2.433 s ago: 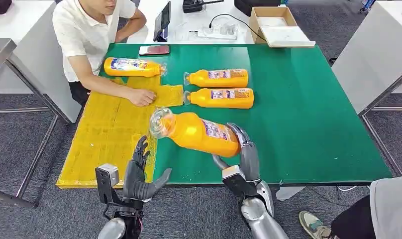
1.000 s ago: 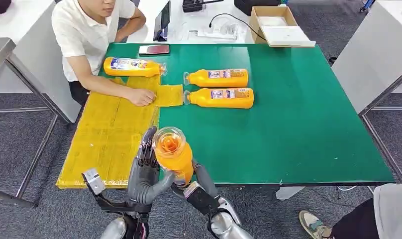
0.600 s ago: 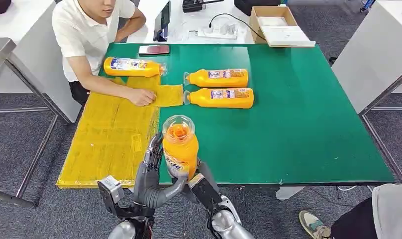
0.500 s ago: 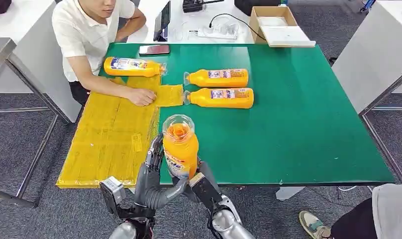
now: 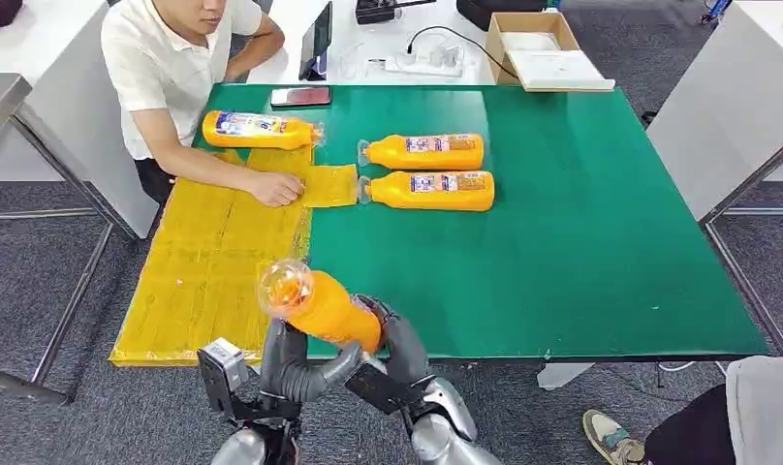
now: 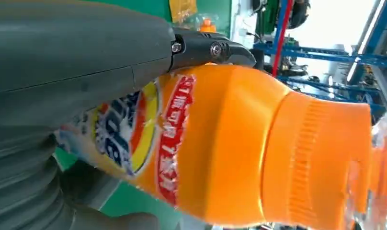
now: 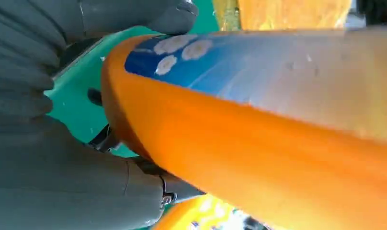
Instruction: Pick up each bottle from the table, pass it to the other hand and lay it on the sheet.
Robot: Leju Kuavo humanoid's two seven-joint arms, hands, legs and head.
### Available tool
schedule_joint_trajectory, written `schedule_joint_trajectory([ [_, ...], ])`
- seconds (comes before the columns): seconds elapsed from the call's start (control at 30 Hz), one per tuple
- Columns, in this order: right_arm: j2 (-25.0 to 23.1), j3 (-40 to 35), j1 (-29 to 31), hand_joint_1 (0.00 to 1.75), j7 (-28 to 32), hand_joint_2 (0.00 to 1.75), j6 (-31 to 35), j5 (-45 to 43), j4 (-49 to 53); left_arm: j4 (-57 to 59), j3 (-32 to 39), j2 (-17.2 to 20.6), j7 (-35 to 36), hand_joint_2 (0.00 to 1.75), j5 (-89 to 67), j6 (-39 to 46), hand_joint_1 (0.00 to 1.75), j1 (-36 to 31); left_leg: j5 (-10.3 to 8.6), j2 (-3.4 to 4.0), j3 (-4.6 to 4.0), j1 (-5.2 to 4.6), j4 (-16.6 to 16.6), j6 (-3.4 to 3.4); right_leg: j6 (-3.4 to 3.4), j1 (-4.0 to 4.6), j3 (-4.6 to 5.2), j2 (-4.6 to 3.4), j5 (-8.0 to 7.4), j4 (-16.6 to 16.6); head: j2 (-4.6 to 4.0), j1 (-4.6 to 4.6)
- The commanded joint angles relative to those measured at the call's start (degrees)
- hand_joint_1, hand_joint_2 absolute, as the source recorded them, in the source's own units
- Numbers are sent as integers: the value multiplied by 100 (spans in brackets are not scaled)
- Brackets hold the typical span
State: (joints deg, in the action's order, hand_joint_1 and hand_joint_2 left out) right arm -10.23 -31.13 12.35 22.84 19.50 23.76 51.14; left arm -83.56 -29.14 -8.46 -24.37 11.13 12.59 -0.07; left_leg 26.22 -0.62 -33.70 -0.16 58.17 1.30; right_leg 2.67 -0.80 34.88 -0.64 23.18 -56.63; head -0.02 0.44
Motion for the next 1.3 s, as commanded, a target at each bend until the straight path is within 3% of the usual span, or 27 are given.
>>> schedule_joint_trajectory([
  [0.03,70,-475,346,175,-39,175,46,84,-369,383,-177,112,81,175,-32,14,0,-175,2,4,15,2,-7,-5,-6,3,-14,2,2,6,0,2],
  [0.27,-28,-721,329,175,32,175,-93,259,-442,435,70,-34,112,175,142,157,0,-313,4,8,17,2,-4,-6,-8,3,-16,-1,3,4,0,0],
  [0.43,-116,-781,247,175,492,175,-377,-50,-385,338,221,-151,318,175,837,-250,0,-334,3,4,13,4,-3,-7,-8,5,-13,3,2,4,0,0],
  [0.47,-120,-831,244,175,544,175,-425,-76,-375,307,244,-157,330,175,1035,-416,164,-332,6,5,24,5,-4,-10,-11,7,-24,6,6,4,0,0],
  [0.5,-153,-862,257,175,557,175,-484,-123,-393,272,284,-169,351,175,1232,-549,175,-333,7,4,28,6,-6,-11,-13,8,-28,7,8,5,0,0],
  [0.77,-241,-1008,163,175,657,175,-434,-113,-401,155,513,-176,558,175,1837,-841,175,-278,6,2,19,4,-4,-8,-10,6,-18,6,8,2,2,0],
  [0.8,-251,-996,147,138,682,175,-429,-156,-402,157,537,-170,571,175,1883,-868,175,-276,5,5,12,6,-1,-6,-8,7,-12,2,5,2,0,2],
  [0.83,-250,-1004,145,17,716,175,-441,-185,-407,155,553,-168,581,175,1924,-887,175,-273,9,6,24,6,-3,-10,-11,8,-24,5,10,2,0,0],
  [0.87,-255,-974,115,0,790,175,-419,-255,-375,149,584,-154,595,175,1974,-900,175,-266,6,4,15,5,-1,-7,-8,6,-15,4,6,1,0,2],
  [0.9,-244,-994,99,0,846,0,-411,-274,-356,149,627,-120,599,175,1989,-888,175,-266,3,3,10,4,-2,-6,-6,4,-9,4,4,1,0,2],
  [0.97,-225,-1003,66,0,924,0,-349,-293,-327,196,709,-21,612,175,1954,-821,175,-299,9,3,26,7,-3,-11,-12,9,-26,9,10,3,0,2],
  [1.03,-150,-993,-46,0,1000,0,-220,-312,-224,510,702,316,811,175,1380,-389,175,-470,5,4,26,7,-8,-10,-12,8,-25,6,7,6,0,4],
  [1.17,-43,-900,-217,0,1104,0,-85,-352,-70,886,1030,557,642,175,852,-308,175,-619,0,-1,19,2,-10,-8,-8,3,-17,7,3,6,0,4],
  [1.23,49,-716,-381,0,1177,0,31,-393,152,910,1276,711,487,175,-37,338,175,-683,2,9,29,3,-15,-11,-12,5,-24,-1,3,9,0,2],
  [1.3,103,-659,-430,0,1171,0,-33,-394,258,882,1431,705,543,175,-120,229,175,-680,3,6,27,6,-12,-11,-13,7,-24,3,4,7,0,2],
])
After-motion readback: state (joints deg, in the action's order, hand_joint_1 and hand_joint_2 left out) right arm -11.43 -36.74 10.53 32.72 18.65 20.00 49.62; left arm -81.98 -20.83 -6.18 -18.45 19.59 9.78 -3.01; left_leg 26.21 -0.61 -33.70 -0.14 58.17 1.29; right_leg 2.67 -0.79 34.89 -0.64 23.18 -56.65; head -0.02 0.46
